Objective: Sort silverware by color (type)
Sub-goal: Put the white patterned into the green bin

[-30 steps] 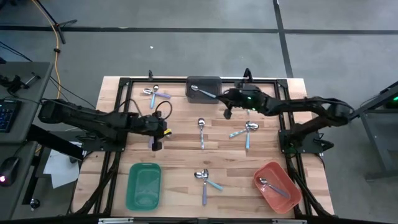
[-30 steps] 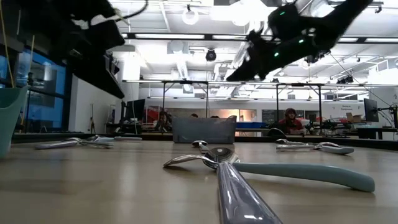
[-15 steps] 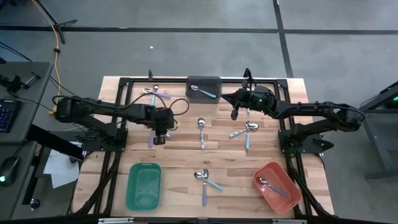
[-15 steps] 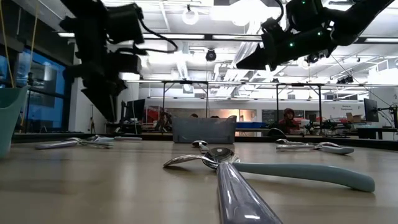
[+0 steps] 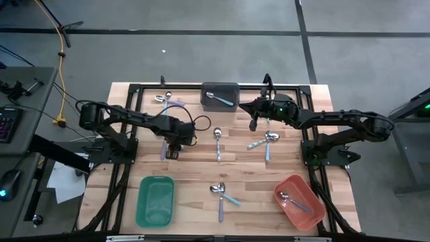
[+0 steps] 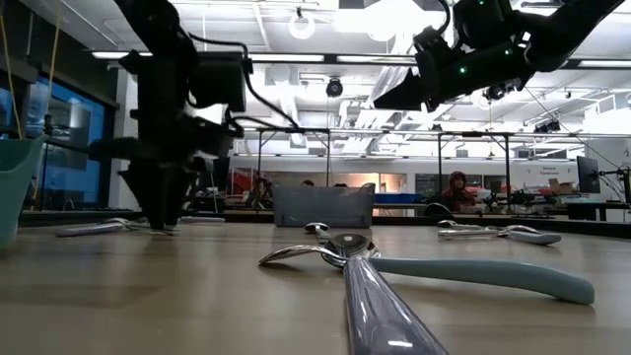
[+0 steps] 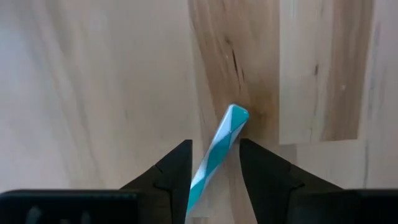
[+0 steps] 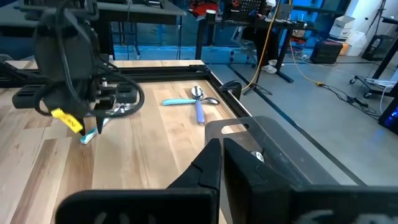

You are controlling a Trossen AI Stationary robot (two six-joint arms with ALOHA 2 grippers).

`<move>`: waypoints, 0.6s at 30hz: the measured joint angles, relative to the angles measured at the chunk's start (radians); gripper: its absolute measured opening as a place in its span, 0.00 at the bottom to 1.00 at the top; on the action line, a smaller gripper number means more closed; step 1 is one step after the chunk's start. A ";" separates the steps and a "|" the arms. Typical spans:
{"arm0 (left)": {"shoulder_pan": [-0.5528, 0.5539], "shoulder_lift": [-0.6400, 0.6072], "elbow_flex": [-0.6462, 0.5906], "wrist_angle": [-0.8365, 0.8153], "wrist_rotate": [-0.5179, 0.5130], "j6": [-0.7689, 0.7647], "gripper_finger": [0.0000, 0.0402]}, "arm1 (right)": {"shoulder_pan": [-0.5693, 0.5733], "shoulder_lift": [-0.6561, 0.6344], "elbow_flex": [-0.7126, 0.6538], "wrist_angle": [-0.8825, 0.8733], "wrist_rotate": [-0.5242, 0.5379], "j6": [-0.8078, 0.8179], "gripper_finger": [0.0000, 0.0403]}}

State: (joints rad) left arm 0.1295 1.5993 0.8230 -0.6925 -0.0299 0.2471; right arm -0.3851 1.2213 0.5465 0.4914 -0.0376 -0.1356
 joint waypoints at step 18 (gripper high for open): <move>-0.097 0.051 0.002 -0.024 -0.137 0.222 0.04 | 0.000 0.000 0.000 0.000 0.000 0.000 0.00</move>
State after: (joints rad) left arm 0.0328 1.6505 0.8254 -0.7166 -0.1669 0.4689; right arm -0.3851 1.2217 0.5465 0.4911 -0.0376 -0.1356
